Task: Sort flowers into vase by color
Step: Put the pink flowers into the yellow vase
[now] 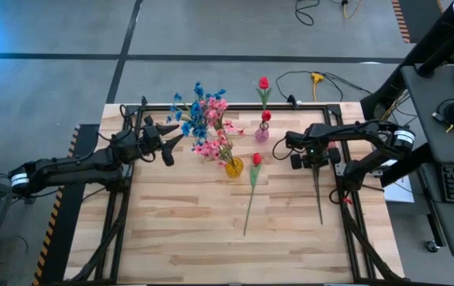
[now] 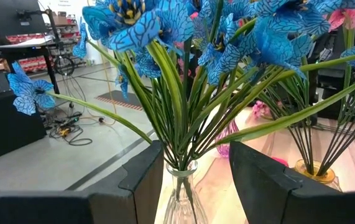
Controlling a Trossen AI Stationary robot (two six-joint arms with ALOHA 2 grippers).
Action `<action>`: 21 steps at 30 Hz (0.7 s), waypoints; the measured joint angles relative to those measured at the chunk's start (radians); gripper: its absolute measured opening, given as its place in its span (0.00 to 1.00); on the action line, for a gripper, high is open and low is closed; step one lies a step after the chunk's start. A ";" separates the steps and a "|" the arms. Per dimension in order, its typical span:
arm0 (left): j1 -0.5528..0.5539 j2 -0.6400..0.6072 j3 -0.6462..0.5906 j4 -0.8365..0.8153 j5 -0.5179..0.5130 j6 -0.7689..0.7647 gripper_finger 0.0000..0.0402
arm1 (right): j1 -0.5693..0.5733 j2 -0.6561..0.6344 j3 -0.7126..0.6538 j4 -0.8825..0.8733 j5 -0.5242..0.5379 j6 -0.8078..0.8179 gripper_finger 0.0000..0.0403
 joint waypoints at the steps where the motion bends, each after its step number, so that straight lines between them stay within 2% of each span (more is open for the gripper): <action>1: 0.000 0.000 0.000 0.000 0.000 0.000 0.42 | 0.000 0.000 -0.004 0.003 0.001 0.000 0.29; 15: 0.000 0.000 0.000 0.000 0.000 0.000 0.42 | 0.000 -0.003 -0.017 0.033 -0.003 -0.019 0.06; 21: 0.000 0.000 0.000 0.000 0.000 -0.003 0.42 | 0.000 -0.009 0.008 0.006 0.011 -0.020 0.04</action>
